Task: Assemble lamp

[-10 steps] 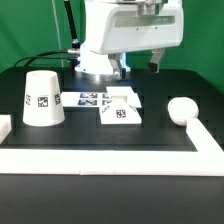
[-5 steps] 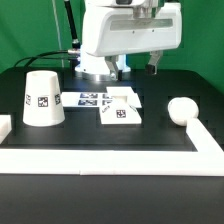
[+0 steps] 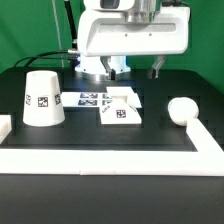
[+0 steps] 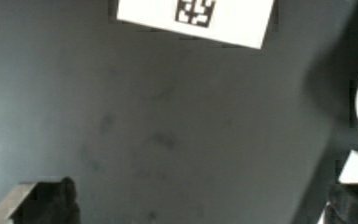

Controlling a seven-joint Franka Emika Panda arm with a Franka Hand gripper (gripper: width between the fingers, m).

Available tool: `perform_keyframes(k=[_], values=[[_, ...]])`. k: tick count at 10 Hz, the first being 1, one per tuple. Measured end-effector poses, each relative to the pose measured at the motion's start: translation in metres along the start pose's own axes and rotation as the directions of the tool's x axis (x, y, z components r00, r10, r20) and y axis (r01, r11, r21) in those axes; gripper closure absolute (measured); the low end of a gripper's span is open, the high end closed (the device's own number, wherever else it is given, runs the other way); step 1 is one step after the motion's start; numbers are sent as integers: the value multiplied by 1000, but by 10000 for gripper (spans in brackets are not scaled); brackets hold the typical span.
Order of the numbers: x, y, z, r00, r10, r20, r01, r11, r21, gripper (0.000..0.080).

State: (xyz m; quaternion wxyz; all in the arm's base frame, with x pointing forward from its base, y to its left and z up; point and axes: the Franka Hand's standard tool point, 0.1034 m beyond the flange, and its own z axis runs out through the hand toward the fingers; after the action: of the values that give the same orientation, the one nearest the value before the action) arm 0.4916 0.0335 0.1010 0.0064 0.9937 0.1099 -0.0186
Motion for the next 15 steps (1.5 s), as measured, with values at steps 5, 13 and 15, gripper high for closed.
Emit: perform_keyframes(k=[5, 13, 15], values=[[-25, 4, 17, 1000, 11, 11, -11, 1000, 13, 100], [-54, -2, 29, 998, 46, 40, -47, 998, 30, 100], [-62, 0, 34, 999, 35, 36, -36, 999, 31, 100]])
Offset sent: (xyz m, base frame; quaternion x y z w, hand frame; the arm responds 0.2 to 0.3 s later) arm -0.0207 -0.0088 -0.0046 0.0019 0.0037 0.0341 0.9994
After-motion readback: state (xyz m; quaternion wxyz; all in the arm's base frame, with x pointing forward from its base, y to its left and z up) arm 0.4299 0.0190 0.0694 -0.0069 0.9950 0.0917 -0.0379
